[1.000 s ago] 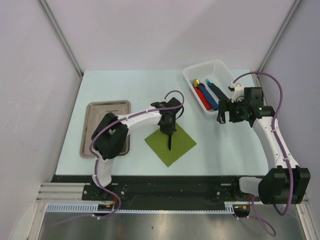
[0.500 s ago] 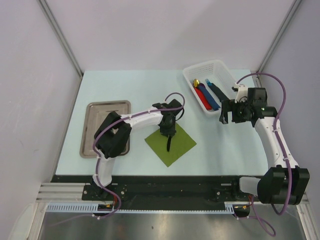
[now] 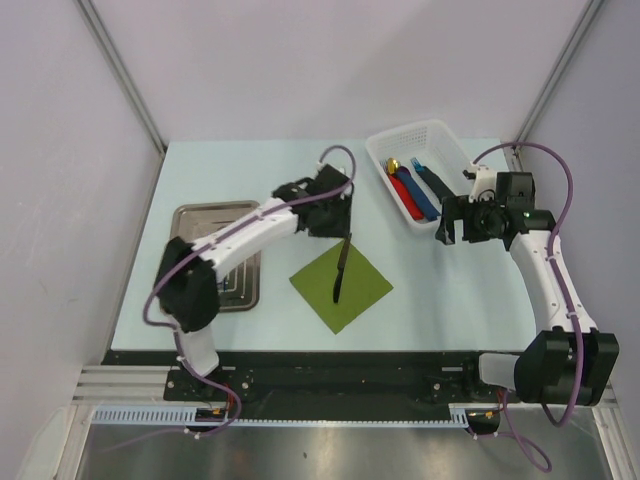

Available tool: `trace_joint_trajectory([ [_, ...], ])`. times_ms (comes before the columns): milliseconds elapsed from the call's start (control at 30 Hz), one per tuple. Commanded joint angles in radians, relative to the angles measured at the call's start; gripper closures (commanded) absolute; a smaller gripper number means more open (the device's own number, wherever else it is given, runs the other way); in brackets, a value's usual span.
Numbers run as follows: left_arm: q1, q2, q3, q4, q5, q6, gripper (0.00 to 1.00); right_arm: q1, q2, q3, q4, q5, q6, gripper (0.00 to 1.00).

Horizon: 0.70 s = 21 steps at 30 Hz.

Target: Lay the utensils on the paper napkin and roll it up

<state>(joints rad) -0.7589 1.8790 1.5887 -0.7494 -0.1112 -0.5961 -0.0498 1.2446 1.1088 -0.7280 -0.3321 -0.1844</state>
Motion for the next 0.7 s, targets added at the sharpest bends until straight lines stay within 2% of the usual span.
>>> trace_joint_trajectory([
  [0,0.119,-0.225,-0.074,0.042,-0.002,0.14,0.43,0.016,0.026,0.075,0.048,-0.064,0.032,0.0],
  [67,0.193,-0.273,-0.125,0.054,0.078,0.172,0.46,0.03,0.042,0.089,0.067,-0.087,0.055,0.0],
  [133,0.233,-0.302,-0.192,0.067,0.103,0.218,0.54,0.071,0.055,0.111,0.087,-0.11,0.098,0.0],
  [167,0.242,-0.323,-0.214,0.088,0.166,0.235,0.59,0.089,0.056,0.114,0.099,-0.137,0.123,0.0],
  [267,0.254,-0.343,-0.282,0.116,0.214,0.272,0.68,0.174,0.081,0.106,0.168,-0.162,0.222,0.01],
  [333,0.256,-0.347,-0.318,0.127,0.263,0.279,0.74,0.256,0.122,0.105,0.215,-0.162,0.3,0.09],
  [367,0.256,-0.343,-0.329,0.131,0.275,0.279,0.75,0.283,0.142,0.106,0.228,-0.133,0.322,0.13],
  [467,0.256,-0.316,-0.351,0.14,0.303,0.274,0.77,0.389,0.246,0.12,0.263,-0.03,0.413,0.38],
  [500,0.254,-0.307,-0.355,0.156,0.329,0.269,0.8,0.405,0.28,0.128,0.268,-0.007,0.434,0.54],
  [533,0.254,-0.29,-0.357,0.163,0.344,0.266,0.81,0.421,0.335,0.132,0.277,0.005,0.454,0.61],
  [567,0.254,-0.278,-0.358,0.17,0.358,0.262,0.83,0.453,0.363,0.143,0.279,0.033,0.492,0.72],
  [667,0.247,-0.235,-0.355,0.174,0.369,0.257,0.85,0.519,0.435,0.143,0.289,0.089,0.543,0.84],
])
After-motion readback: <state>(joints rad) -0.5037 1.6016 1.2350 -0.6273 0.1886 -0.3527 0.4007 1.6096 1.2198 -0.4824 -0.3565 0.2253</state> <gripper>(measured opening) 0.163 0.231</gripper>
